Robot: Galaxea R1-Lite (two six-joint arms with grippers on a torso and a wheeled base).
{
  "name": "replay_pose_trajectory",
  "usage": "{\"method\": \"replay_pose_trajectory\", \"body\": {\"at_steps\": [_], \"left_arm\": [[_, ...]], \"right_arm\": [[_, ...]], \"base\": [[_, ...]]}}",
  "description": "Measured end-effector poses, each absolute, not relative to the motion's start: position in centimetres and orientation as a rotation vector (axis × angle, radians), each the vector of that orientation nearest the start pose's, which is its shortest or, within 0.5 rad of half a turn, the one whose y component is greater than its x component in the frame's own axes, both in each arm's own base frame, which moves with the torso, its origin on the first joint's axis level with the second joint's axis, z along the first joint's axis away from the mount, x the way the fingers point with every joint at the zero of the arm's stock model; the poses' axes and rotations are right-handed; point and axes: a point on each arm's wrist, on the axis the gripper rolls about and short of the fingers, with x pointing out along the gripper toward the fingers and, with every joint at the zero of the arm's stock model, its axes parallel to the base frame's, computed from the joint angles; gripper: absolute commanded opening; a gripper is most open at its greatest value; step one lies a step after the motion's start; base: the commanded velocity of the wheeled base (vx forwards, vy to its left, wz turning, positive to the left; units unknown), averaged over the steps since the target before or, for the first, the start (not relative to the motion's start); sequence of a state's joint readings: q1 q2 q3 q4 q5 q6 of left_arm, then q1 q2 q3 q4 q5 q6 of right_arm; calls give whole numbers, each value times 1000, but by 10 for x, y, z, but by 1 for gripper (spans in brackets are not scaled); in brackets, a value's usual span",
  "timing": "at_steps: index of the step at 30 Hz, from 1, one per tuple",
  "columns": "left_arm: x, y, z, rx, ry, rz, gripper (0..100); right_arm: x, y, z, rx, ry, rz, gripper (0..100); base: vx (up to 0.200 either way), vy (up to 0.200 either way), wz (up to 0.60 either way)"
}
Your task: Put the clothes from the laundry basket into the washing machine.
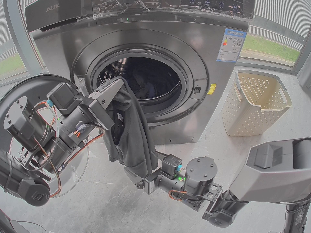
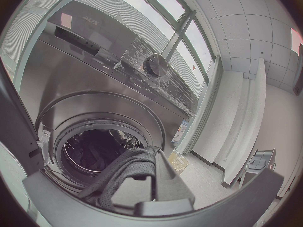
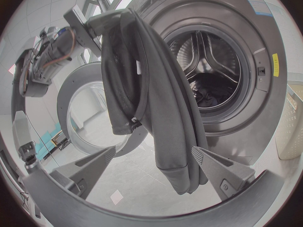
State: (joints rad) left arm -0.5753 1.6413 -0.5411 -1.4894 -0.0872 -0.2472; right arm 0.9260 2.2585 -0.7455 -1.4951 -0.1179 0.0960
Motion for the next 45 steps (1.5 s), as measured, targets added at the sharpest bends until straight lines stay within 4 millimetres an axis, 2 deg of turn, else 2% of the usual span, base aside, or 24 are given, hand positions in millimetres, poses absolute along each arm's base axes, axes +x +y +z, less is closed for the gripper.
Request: {"method": "replay_pose_trajectory", "body": {"at_steps": [5,14,28,29,37,45], "left_arm": [[219,-145,217,-332,-305,-699,0],[218,-144,216,-331,-301,-698,0],[218,-144,216,-332,-302,-698,0],[218,-144,216,-332,-303,-698,0],[218,-143,215,-334,-303,-697,0],[220,-141,214,-331,-299,-687,0]], "right_arm": [[243,314,50,75,34,804,100],[268,335,45,92,-35,791,100],[311,345,38,85,-93,736,100],[314,346,37,86,-98,733,0],[320,347,32,90,-109,726,0],[305,331,39,70,-63,725,0]], "base": [[0,0,0],[0,0,0],[0,0,0],[0,0,0],[0,0,0],[0,0,0]]}}
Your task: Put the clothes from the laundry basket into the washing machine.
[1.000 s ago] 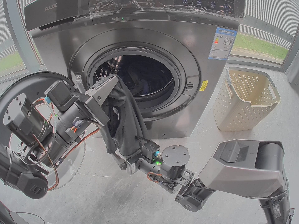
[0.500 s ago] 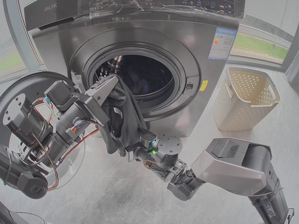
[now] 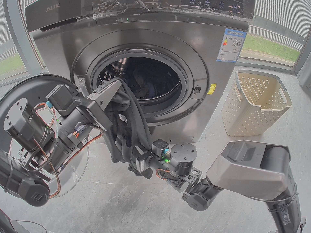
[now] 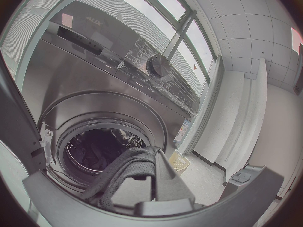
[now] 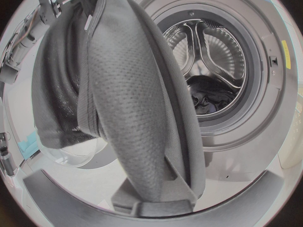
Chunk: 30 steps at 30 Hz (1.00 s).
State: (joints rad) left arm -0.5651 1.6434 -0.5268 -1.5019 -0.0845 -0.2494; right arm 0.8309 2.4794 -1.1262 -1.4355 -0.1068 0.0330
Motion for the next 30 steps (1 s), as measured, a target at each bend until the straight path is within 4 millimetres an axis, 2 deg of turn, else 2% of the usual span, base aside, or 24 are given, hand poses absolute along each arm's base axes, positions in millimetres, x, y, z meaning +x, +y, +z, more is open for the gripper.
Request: {"method": "replay_pose_trajectory", "body": {"at_steps": [10,16,17,30], "left_arm": [[223,-136,211,-324,-293,-663,0],[224,-136,211,-323,-290,-660,0],[224,-135,211,-323,-290,-658,0],[222,-135,214,-325,-304,-661,0]], "right_arm": [[276,293,66,44,-12,729,0],[271,277,76,42,-5,721,0],[272,275,77,43,-5,716,100],[283,262,69,31,30,660,100]], "base": [[0,0,0],[0,0,0],[0,0,0],[0,0,0]]}}
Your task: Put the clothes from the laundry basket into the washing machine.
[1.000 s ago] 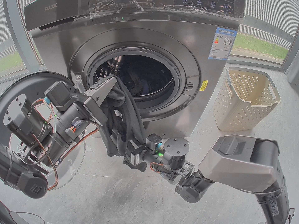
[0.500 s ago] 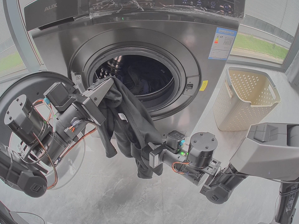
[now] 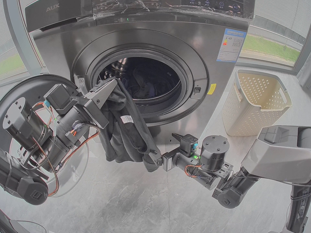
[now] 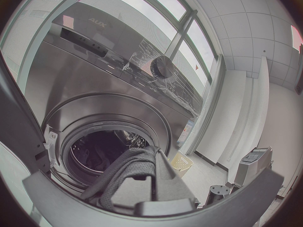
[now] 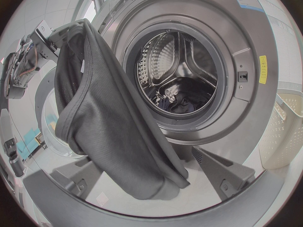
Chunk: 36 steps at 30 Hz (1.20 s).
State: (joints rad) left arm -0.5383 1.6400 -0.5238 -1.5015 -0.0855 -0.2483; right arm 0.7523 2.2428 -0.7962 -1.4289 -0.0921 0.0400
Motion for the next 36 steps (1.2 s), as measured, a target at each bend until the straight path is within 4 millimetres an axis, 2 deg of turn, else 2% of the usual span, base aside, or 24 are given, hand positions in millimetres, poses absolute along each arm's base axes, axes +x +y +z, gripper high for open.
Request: {"method": "replay_pose_trajectory", "body": {"at_steps": [12,18,24,29,36], "left_arm": [[224,-135,215,-329,-310,-648,0],[225,-136,215,-329,-310,-646,0],[225,-136,215,-330,-311,-646,0],[225,-136,215,-330,-311,-645,0],[225,-136,216,-330,-312,-645,0]], "right_arm": [[267,259,54,0,96,681,100],[257,266,54,-3,100,712,100],[244,283,55,0,89,772,100],[251,299,57,18,46,790,100],[277,322,53,43,-23,781,100]], "base": [[0,0,0],[0,0,0],[0,0,0],[0,0,0],[0,0,0]]}}
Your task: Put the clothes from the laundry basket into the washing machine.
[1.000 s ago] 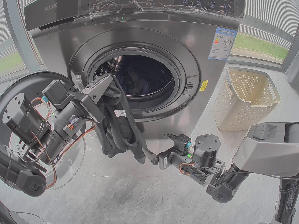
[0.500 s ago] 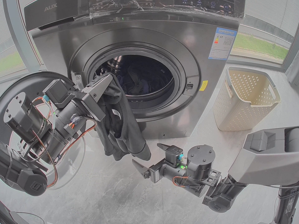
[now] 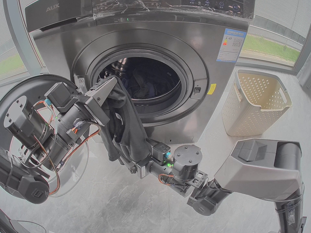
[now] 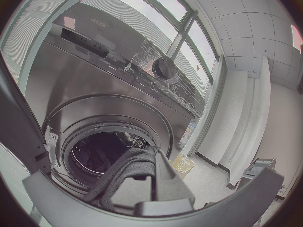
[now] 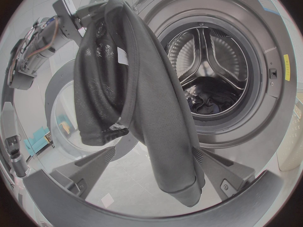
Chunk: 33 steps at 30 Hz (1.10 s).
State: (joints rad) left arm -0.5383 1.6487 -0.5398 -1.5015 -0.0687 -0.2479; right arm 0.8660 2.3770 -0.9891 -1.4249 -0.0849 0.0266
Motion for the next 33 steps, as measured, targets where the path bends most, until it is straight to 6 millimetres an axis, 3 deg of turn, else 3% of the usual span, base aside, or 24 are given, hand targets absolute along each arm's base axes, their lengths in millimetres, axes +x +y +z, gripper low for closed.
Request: {"method": "replay_pose_trajectory", "body": {"at_steps": [1,2,10,18,22,33], "left_arm": [[225,-136,216,-330,-312,-646,0],[225,-136,215,-330,-312,-645,0],[225,-136,215,-331,-310,-645,0],[226,-135,215,-329,-309,-639,0],[227,-133,215,-328,-309,-631,0],[227,-128,210,-320,-294,-615,0]], "right_arm": [[281,326,52,46,-34,780,100],[285,328,51,50,-44,777,0],[306,343,42,75,-96,752,0],[303,335,40,68,-71,746,0],[294,318,46,52,-37,735,0],[277,245,95,60,-42,659,0]], "base": [[0,0,0],[0,0,0],[0,0,0],[0,0,0],[0,0,0],[0,0,0]]}}
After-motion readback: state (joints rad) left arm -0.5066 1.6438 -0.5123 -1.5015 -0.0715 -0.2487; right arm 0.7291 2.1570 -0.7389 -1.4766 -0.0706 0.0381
